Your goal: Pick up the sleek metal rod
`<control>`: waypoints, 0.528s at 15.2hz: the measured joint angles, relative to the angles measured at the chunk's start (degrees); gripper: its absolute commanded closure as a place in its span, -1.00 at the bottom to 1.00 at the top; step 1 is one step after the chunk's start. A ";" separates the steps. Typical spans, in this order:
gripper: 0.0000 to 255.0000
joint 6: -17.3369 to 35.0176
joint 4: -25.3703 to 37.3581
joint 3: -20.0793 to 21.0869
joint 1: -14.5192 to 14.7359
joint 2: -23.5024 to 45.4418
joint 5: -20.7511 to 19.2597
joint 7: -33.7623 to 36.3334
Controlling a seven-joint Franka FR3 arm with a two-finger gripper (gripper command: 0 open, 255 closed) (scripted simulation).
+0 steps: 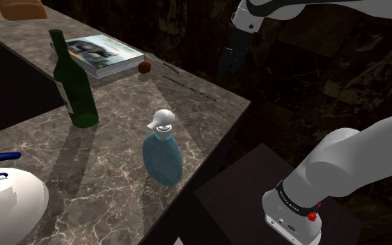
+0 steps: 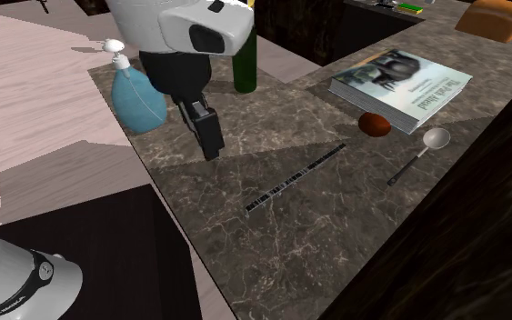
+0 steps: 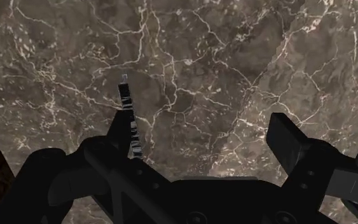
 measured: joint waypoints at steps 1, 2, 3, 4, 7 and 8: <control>-1.00 1.37 1.02 0.02 0.14 2.62 -0.11 -0.33; -1.00 2.42 1.88 -0.18 0.10 4.79 -0.34 -0.93; -1.00 3.34 3.10 -0.04 0.26 7.12 -0.44 -1.01; -1.00 4.00 4.17 0.04 0.36 9.07 -0.60 -1.20; -1.00 6.06 8.62 -0.14 0.40 16.22 -1.06 -2.37; -1.00 6.50 10.17 -0.16 0.40 18.48 -1.24 -2.68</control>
